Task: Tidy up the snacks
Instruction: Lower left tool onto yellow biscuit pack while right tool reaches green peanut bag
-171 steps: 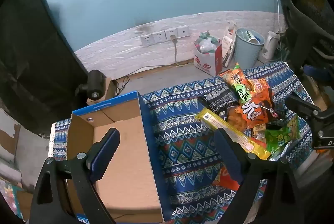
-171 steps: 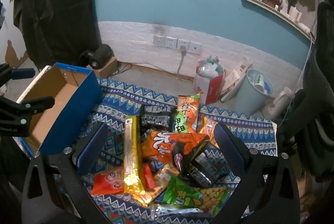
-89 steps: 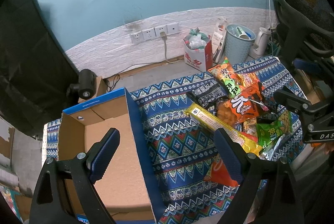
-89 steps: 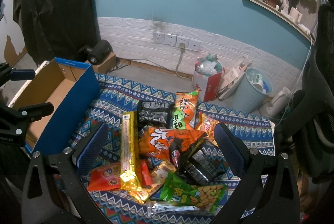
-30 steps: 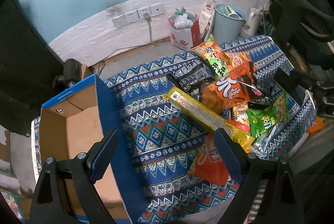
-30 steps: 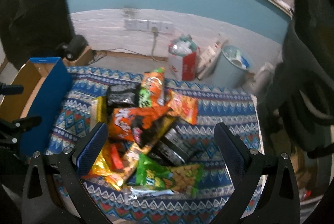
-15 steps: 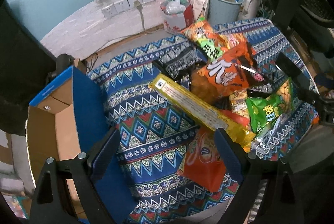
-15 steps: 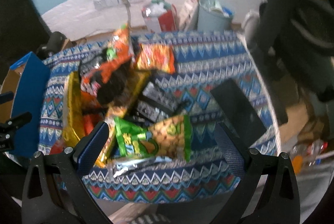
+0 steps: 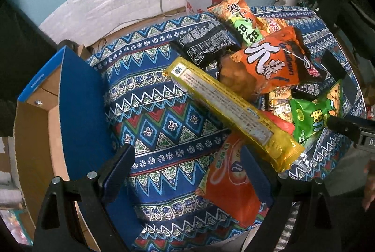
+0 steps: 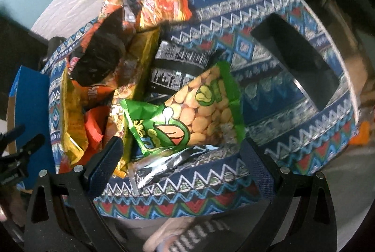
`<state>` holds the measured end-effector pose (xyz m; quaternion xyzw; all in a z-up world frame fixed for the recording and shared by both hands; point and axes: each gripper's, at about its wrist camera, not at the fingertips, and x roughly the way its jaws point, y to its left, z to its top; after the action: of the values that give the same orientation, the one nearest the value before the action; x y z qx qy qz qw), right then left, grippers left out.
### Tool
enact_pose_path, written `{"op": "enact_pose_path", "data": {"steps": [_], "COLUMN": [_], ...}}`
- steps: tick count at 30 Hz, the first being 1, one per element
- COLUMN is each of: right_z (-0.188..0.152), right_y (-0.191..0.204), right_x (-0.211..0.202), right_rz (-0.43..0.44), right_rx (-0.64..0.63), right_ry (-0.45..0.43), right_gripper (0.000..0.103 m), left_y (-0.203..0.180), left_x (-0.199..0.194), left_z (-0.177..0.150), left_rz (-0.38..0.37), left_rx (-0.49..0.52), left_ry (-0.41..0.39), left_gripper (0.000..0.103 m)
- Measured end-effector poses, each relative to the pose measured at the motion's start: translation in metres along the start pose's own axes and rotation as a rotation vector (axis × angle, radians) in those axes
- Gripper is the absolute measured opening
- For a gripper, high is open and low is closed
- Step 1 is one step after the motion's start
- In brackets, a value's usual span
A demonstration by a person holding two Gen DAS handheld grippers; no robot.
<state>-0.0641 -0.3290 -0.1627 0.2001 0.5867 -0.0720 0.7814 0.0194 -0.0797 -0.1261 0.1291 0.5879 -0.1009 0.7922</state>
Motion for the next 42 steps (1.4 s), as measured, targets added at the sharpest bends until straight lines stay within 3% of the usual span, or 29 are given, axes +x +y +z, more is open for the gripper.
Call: {"op": "enact_pose_path", "data": {"steps": [16,20,23,27,39,42], "right_z": [0.037,0.044,0.044,0.043,0.056,0.059], "right_y": [0.0,0.001,0.002,0.0,0.005,0.005], "right_x": [0.029,0.034,0.038,0.042,0.044,0.047], "right_rz": [-0.053,-0.051,-0.034,-0.024,-0.008,0.0], "right_rx": [0.079,0.085,0.091,0.084,0.039,0.035], "right_ry": [-0.015,-0.024,-0.016,-0.013,-0.046,-0.046], "right_gripper": [0.098,0.091,0.073,0.062,0.042,0.042], "left_y": [0.017,0.022,0.021,0.023,0.014,0.008], "left_x": [0.031,0.04,0.05,0.059,0.079,0.086], "left_z": [0.028,0.036,0.042,0.048,0.061,0.058], "left_rz": [-0.071,-0.101,-0.114,-0.147,-0.179,-0.204], "left_rx": [-0.148,-0.206,-0.237,-0.285,-0.319,-0.31], "left_ry": [0.069,0.091,0.11,0.123,0.159,0.17], "left_gripper": [0.093,0.093,0.093,0.093,0.093,0.088]}}
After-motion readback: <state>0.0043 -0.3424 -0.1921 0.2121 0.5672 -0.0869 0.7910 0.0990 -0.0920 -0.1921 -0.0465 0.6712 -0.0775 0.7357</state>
